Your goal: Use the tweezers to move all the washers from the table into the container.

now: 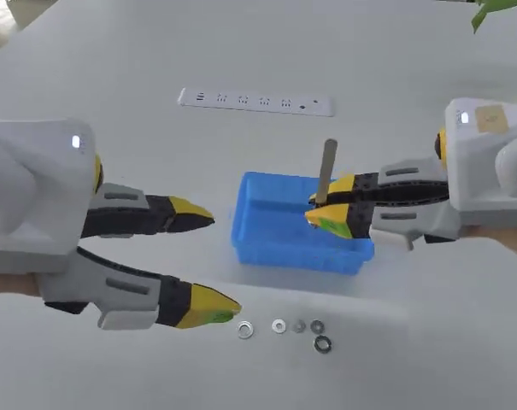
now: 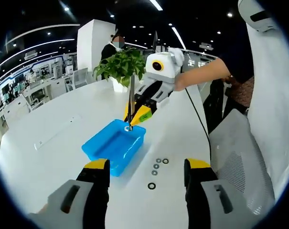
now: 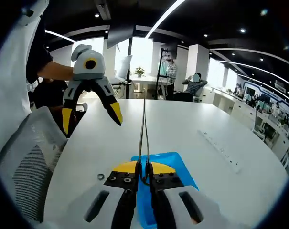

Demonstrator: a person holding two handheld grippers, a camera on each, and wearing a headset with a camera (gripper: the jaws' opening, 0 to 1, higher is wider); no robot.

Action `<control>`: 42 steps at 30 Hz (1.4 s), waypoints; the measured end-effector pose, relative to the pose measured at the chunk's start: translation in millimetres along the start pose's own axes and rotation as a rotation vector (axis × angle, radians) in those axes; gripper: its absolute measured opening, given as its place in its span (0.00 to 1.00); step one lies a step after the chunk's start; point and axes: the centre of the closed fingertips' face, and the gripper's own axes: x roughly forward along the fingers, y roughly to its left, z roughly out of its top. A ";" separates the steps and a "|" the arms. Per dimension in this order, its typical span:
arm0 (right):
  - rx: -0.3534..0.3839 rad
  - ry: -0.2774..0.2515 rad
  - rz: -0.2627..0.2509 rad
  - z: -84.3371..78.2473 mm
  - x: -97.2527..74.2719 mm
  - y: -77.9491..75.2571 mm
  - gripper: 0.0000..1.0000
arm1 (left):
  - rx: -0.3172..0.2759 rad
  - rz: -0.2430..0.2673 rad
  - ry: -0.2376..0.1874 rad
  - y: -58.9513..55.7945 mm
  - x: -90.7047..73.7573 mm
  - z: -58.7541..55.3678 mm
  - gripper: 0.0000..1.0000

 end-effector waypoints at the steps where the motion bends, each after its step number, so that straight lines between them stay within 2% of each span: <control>1: -0.002 0.002 0.000 -0.8 4.0 -4.6 0.09 | 0.001 0.006 0.000 1.5 -0.9 -0.9 0.71; 4: -0.003 0.012 0.003 -5.9 13.7 -12.3 0.09 | -0.007 0.038 0.011 9.6 -3.1 -10.0 0.71; 6: -0.005 0.022 0.004 -12.1 20.9 -15.7 0.09 | -0.028 0.056 0.033 13.5 -3.5 -18.1 0.71; 9: -0.004 0.034 0.007 -22.7 30.4 -18.7 0.09 | -0.031 0.069 0.044 14.9 -3.2 -24.6 0.72; 15: 0.005 0.057 0.015 -42.8 47.0 -21.8 0.09 | -0.085 0.115 0.018 21.4 -4.7 -26.6 0.77; 21: 0.011 0.071 0.023 -55.1 55.6 -24.6 0.09 | -0.105 0.143 0.031 25.4 -3.7 -31.9 0.80; 24: 0.007 0.083 0.027 -61.1 58.6 -25.9 0.09 | -0.125 0.153 0.020 25.3 -2.4 -32.7 0.81; 30: 0.017 0.085 0.024 -67.1 60.6 -31.1 0.09 | -0.138 0.154 0.045 23.5 -0.7 -37.9 0.82; 35: 0.015 0.094 0.026 -71.6 61.4 -32.5 0.09 | -0.160 0.167 0.040 26.5 -4.1 -37.6 0.82; 37: 0.019 0.094 0.028 -73.5 61.5 -31.8 0.09 | -0.157 0.169 0.042 26.8 -5.0 -37.5 0.82; 39: 0.021 0.098 0.030 -76.2 61.7 -31.1 0.10 | -0.129 0.169 0.064 26.5 -5.5 -39.8 0.81; 42: 0.025 0.102 0.030 -80.0 61.6 -29.5 0.10 | -0.128 0.161 0.062 25.2 -4.8 -39.2 0.80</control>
